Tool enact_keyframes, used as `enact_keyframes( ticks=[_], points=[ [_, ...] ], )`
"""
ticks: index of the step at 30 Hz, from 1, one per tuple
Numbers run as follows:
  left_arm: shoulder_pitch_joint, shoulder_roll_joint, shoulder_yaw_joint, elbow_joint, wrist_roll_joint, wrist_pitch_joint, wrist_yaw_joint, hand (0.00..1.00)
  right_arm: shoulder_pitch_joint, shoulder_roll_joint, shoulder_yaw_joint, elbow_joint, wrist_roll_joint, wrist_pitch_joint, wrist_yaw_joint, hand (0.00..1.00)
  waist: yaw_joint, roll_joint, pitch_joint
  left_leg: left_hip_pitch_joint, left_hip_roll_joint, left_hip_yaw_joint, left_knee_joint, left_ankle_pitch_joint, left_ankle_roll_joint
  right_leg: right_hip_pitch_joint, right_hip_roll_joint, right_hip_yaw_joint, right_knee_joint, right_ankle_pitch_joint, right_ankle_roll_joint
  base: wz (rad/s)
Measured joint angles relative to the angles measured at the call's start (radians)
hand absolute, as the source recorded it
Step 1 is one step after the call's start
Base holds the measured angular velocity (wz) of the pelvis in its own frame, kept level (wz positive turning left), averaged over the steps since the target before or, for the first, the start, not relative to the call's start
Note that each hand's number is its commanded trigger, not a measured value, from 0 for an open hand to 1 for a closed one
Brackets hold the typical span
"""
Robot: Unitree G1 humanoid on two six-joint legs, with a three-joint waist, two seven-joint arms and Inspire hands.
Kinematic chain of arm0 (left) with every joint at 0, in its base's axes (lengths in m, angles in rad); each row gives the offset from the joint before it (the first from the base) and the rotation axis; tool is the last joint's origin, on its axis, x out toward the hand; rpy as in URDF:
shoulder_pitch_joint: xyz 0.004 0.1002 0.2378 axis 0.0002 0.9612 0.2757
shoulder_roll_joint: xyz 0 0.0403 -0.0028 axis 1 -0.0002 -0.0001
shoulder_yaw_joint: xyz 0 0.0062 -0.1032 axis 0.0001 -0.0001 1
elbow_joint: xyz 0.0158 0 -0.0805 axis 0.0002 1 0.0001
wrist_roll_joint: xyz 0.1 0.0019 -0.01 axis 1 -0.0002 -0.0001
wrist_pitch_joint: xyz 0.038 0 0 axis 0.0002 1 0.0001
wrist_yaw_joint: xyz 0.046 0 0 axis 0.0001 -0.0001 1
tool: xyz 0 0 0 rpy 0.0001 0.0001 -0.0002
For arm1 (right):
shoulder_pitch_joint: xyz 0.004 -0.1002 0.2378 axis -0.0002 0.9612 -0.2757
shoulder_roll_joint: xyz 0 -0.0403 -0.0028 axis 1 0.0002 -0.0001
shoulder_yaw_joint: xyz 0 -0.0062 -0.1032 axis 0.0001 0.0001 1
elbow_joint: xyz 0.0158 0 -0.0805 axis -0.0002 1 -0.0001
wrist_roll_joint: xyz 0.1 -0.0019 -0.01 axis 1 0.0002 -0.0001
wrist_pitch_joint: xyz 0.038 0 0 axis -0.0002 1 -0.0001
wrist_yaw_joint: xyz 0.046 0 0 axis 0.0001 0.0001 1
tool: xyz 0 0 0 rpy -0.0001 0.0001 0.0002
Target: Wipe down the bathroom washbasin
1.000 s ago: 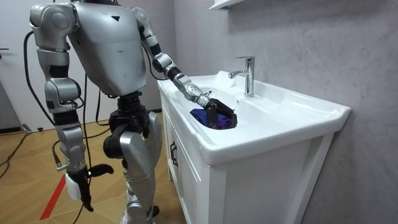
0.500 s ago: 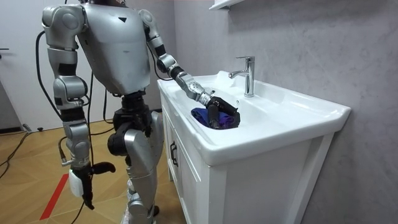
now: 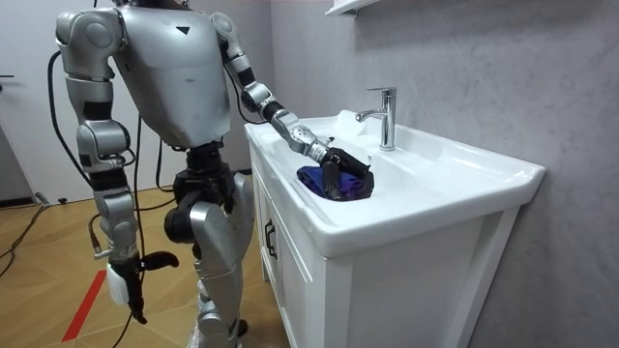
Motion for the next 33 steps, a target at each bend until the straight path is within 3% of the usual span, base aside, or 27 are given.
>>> enact_keyframes(
  ticks=[4,13,19,21,26,27,33],
  points=[
    [0.000,0.000,-0.001,0.006,0.024,0.000,0.009,1.00,0.000,-0.004,-0.002,-0.007,0.002,0.000,0.002,0.00,0.002,0.000,0.0002,0.011,-0.002,0.010,0.001,0.000,0.000,-0.003,0.005,0.011,0.004,0.000,0.000,-0.09],
    [-0.007,0.027,0.025,0.058,0.360,0.007,0.029,1.00,0.030,-0.031,-0.032,-0.031,0.001,0.021,0.020,0.00,0.023,-0.007,-0.0011,0.014,0.007,0.076,0.004,-0.011,-0.011,-0.020,0.029,0.056,0.018,0.011,-0.001,-0.24],
    [-0.020,0.098,0.060,0.190,0.539,0.004,-0.009,1.00,0.059,-0.046,-0.088,-0.042,-0.024,0.011,0.036,0.00,0.019,-0.024,-0.0023,0.011,0.018,0.090,0.015,-0.014,-0.021,-0.023,0.040,0.057,0.015,0.018,-0.009,-0.10],
    [-0.020,0.115,0.061,0.224,0.576,0.013,-0.020,1.00,0.074,-0.047,-0.108,-0.042,-0.036,0.009,0.035,0.00,0.020,-0.026,-0.0068,0.010,0.025,0.090,0.018,-0.015,-0.025,-0.019,0.044,0.057,0.002,0.022,-0.013,0.00],
    [-0.041,0.157,0.061,0.289,0.685,0.012,-0.040,1.00,0.076,-0.059,-0.112,-0.046,-0.039,-0.010,0.036,0.00,0.026,-0.010,-0.0175,0.007,0.028,0.090,0.019,-0.014,-0.028,-0.021,0.053,0.068,0.001,0.024,-0.016,-0.06],
    [-0.041,0.170,0.062,0.296,0.693,0.012,-0.040,1.00,0.077,-0.063,-0.112,-0.046,-0.038,-0.015,0.036,0.00,0.029,-0.012,-0.0165,0.011,0.029,0.090,0.019,-0.014,-0.028,-0.021,0.055,0.074,0.001,0.024,-0.016,-0.14],
    [-0.041,0.193,0.109,0.313,0.714,0.014,-0.040,1.00,0.085,-0.062,-0.133,-0.049,-0.031,-0.036,0.036,0.00,0.068,-0.009,-0.0152,0.002,0.032,0.084,0.017,-0.016,-0.032,-0.023,0.061,0.083,-0.007,0.026,-0.019,-0.06]
  ],
)
